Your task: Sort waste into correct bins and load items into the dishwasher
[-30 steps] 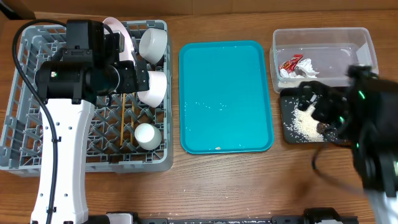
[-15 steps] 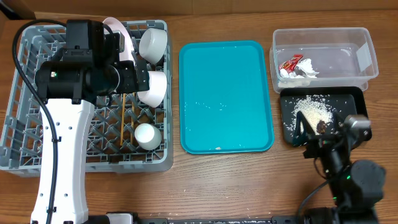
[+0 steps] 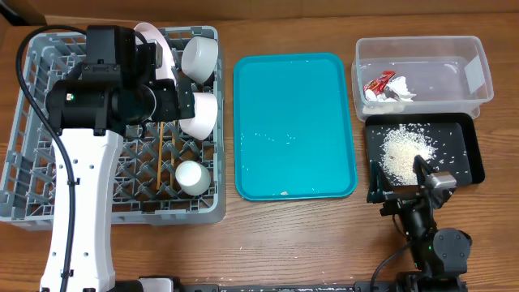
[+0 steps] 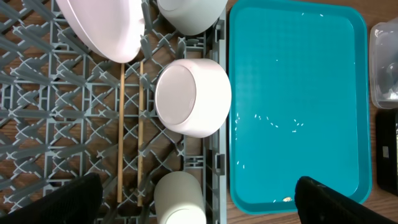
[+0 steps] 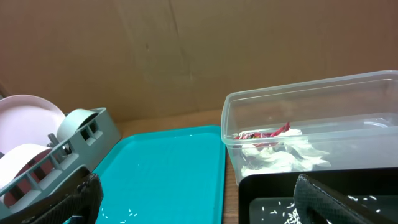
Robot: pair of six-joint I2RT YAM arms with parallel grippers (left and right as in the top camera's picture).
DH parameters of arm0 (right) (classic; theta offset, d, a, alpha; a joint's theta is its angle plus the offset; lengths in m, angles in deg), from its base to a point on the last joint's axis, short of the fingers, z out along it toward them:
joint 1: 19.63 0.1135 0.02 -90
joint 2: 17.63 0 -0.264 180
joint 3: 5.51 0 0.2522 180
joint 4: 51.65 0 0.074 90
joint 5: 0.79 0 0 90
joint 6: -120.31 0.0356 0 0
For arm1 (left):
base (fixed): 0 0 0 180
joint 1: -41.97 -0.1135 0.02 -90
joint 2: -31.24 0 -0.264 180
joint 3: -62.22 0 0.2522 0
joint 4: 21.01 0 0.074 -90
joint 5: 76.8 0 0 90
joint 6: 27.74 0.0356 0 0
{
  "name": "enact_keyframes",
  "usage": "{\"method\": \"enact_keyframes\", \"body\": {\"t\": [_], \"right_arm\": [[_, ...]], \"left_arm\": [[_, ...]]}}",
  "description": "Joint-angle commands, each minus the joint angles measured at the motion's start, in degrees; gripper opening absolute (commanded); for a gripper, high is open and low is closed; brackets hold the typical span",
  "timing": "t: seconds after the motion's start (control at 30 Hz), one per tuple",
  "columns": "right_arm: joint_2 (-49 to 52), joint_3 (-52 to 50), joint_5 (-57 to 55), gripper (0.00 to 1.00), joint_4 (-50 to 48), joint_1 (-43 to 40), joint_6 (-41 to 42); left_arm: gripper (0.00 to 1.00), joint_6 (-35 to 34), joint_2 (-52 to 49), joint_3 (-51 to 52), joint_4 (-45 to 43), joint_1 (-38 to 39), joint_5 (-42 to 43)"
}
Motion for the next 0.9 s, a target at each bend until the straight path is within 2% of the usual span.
{"method": "enact_keyframes", "body": {"t": [0.0,0.1,0.87], "right_arm": [[-2.82,-2.47,0.15,1.0,-0.22,-0.11,-0.24],[-4.81,-2.82,0.13,1.0,2.38,-0.04,-0.24],[-4.74,-2.8,0.13,1.0,2.38,-0.07,-0.24]], "left_arm": [[1.0,-0.52,-0.28,-0.55,-0.11,0.07,0.37],[1.0,-0.52,-0.28,-0.55,-0.11,0.07,0.39],[1.0,-0.52,-0.28,-0.55,-0.11,0.07,0.37]]}}
